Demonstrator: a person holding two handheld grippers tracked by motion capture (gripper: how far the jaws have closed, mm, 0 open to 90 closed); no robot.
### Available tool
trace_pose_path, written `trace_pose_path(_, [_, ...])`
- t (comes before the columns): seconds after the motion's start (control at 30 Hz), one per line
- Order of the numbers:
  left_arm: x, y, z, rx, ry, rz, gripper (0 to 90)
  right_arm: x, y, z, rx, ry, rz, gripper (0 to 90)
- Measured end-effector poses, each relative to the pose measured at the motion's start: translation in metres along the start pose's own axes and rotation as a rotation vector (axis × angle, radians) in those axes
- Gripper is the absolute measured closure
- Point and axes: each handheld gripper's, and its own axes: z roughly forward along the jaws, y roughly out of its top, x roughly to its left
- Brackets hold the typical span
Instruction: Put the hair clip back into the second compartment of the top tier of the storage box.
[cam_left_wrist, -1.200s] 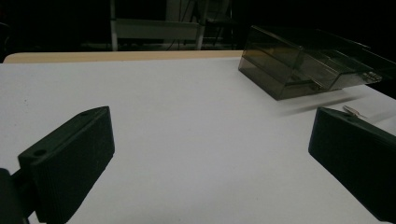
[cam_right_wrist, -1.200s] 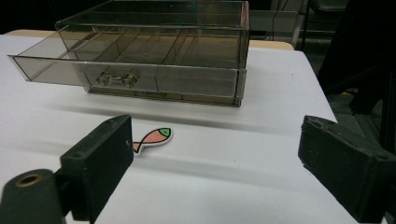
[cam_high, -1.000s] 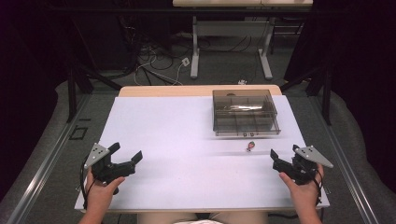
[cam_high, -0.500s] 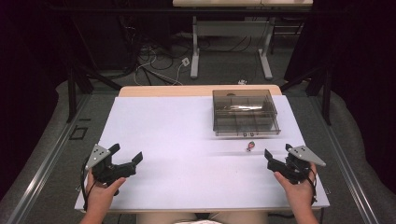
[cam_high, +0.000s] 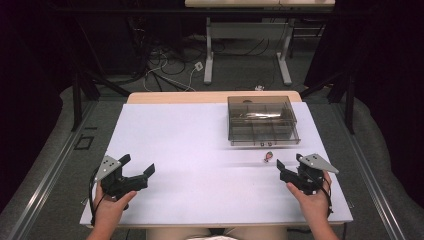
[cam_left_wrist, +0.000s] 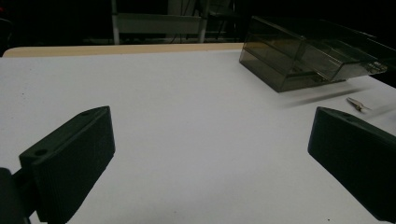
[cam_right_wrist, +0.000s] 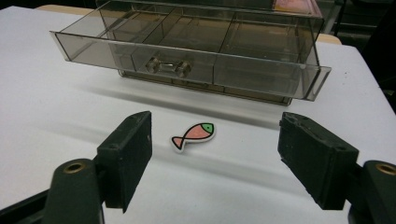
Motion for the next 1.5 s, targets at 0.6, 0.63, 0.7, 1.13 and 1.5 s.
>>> trace_pose_path(0.6, [-0.001, -0.001, 0.001, 0.013, -0.002, 0.009, 1.1, 0.008, 0.007, 0.027, 0.110, 0.034, 0.034, 25.7])
trace_pose_path(0.63, [-0.001, -0.001, 0.001, 0.013, -0.002, 0.009, 1.1, 0.009, 0.007, 0.029, 0.115, 0.037, 0.029, 25.9])
trace_pose_path(0.7, [-0.001, -0.001, 0.001, 0.013, -0.002, 0.009, 1.1, 0.011, 0.007, 0.032, 0.123, 0.034, 0.025, 26.7])
trace_pose_path(1.13, [-0.001, -0.001, 0.002, 0.013, -0.002, 0.009, 1.5, 0.012, 0.006, 0.051, 0.158, 0.028, 0.069, 32.3])
trace_pose_path(1.5, [-0.002, -0.001, 0.002, 0.018, -0.004, 0.010, 1.7, 0.012, 0.006, 0.060, 0.176, 0.002, 0.070, 35.1])
